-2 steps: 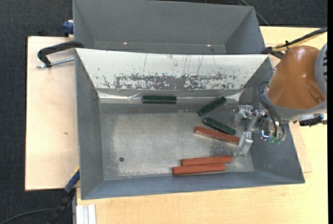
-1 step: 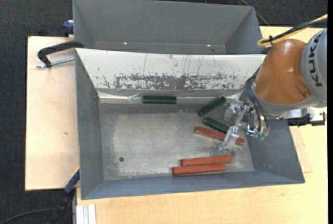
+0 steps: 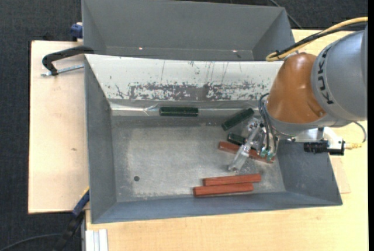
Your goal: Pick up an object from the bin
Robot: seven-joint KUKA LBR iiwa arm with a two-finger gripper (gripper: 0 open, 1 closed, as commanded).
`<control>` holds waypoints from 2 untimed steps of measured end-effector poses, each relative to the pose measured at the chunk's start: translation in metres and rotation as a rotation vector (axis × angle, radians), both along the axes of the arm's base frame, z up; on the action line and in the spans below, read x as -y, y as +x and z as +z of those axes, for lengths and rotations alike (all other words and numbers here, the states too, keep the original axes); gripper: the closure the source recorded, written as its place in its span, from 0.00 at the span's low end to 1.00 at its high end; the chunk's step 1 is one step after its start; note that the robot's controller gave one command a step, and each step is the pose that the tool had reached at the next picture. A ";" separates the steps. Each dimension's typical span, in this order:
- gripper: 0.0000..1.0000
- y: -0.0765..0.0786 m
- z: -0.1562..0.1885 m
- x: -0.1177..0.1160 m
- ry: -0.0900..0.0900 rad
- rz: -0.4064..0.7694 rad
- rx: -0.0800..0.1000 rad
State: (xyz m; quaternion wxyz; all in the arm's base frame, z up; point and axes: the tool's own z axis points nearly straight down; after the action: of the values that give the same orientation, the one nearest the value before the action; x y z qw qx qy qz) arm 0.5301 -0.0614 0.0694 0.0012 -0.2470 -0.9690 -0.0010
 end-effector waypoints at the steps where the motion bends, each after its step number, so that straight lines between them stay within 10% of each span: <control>1: 0.00 0.001 0.001 0.000 -0.001 0.001 0.002; 2: 1.00 0.001 0.001 0.000 -0.002 0.001 0.003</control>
Offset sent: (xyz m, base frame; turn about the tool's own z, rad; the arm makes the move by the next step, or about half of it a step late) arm 0.0000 0.0000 0.0000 0.0000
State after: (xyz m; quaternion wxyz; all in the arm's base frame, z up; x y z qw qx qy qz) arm 0.5309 -0.0610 0.0703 -0.0004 -0.2465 -0.9691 -0.0004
